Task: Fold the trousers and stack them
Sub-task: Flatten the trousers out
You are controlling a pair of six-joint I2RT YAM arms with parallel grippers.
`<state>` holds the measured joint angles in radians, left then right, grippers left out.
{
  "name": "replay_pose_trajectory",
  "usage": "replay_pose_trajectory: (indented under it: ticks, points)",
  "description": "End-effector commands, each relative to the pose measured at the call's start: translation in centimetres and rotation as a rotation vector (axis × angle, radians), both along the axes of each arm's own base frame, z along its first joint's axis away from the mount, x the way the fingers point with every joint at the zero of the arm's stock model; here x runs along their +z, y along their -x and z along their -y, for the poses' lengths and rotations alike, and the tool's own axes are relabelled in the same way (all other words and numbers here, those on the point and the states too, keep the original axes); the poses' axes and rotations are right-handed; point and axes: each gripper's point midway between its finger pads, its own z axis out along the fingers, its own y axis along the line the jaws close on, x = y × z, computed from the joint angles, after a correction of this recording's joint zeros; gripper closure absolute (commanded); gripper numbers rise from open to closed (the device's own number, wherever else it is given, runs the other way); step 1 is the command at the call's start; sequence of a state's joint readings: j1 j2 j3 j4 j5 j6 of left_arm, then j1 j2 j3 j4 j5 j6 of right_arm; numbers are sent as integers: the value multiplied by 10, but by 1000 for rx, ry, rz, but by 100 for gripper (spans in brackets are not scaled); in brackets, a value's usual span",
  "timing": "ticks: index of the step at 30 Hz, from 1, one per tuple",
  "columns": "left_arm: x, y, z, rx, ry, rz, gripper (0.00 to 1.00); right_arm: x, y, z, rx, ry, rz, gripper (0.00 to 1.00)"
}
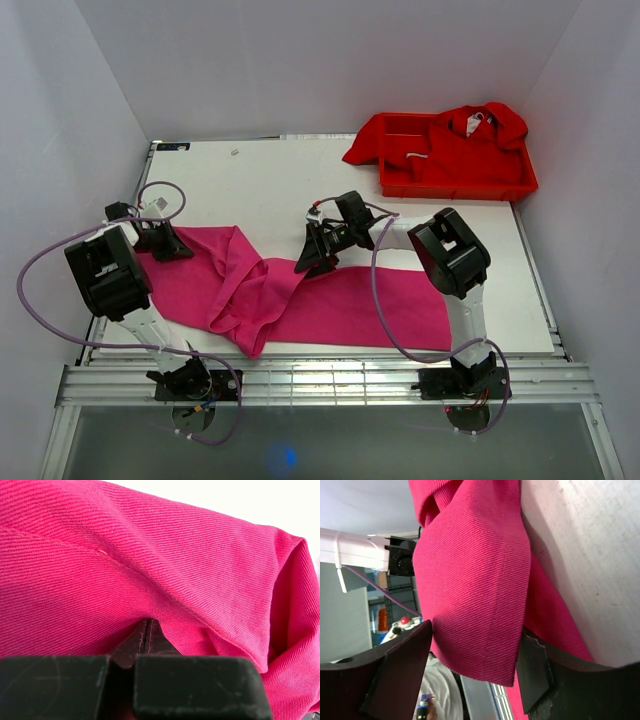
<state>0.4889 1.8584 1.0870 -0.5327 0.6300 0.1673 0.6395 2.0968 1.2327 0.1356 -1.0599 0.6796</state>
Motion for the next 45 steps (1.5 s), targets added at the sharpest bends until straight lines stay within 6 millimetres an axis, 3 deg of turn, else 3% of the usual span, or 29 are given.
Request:
replay_pose_trajectory:
  ticks: [1,4,9,11,12,14,15,19,20,21,23,24,26,27,28,29,31,32,34,35,37,38,40,41,45]
  points:
    - [-69,43,-30,5,-212,-223,100,37,3,-5,33,-95,17,34]
    - [-68,43,-29,5,-213,-221,100,41,-1,-8,24,-107,24,46]
    - [-68,46,-29,1,-220,-222,100,50,-19,-15,-8,-123,61,42]
    - [-67,45,-30,1,-226,-218,100,50,-28,-16,-18,-131,84,52]
    - [-66,46,-31,0,-228,-218,100,50,-35,-15,-35,-129,98,66]
    - [-65,45,-32,-1,-235,-219,100,54,-44,-13,-48,-137,135,79]
    - [-64,46,-32,-1,-237,-223,100,55,-53,-6,-71,-135,149,92]
    - [-65,48,-35,-3,-239,-235,100,71,-69,27,-136,-108,231,92]
    - [-64,47,-36,4,-235,-234,100,71,-84,43,-180,-91,286,92]
    - [-64,48,-37,10,-227,-240,100,86,-88,55,-207,-96,329,92]
    - [-65,49,-37,20,-216,-247,100,87,-93,82,-262,-72,350,92]
    - [-65,50,-38,25,-212,-251,100,101,-106,107,-331,-71,392,92]
    - [-67,52,-37,22,-208,-258,100,99,-111,137,-396,-37,398,92]
    - [-67,53,-37,24,-207,-264,100,108,-123,165,-469,-21,445,92]
    - [-67,55,-36,26,-206,-267,100,110,-126,180,-506,-13,453,92]
    - [-67,56,-37,28,-209,-265,100,96,-127,210,-585,30,395,92]
    - [-68,59,-36,26,-213,-269,100,100,-127,244,-674,53,412,92]
    - [-67,60,-37,28,-215,-267,100,94,-129,273,-751,92,391,92]
    - [-67,61,-38,27,-222,-268,100,89,-123,302,-809,148,421,92]
    - [-66,61,-38,28,-225,-267,100,85,-124,330,-885,188,424,92]
    - [-64,60,-41,27,-236,-261,100,80,-116,358,-947,239,438,92]
    - [-63,59,-42,29,-239,-261,100,78,-115,383,-1013,270,443,92]
    - [-62,58,-43,28,-243,-259,100,77,-109,407,-1059,312,462,92]
    - [-61,57,-45,27,-249,-258,100,76,-107,429,-1089,347,499,92]
    - [-63,59,-48,31,-259,-269,100,68,-96,474,-1148,453,547,92]
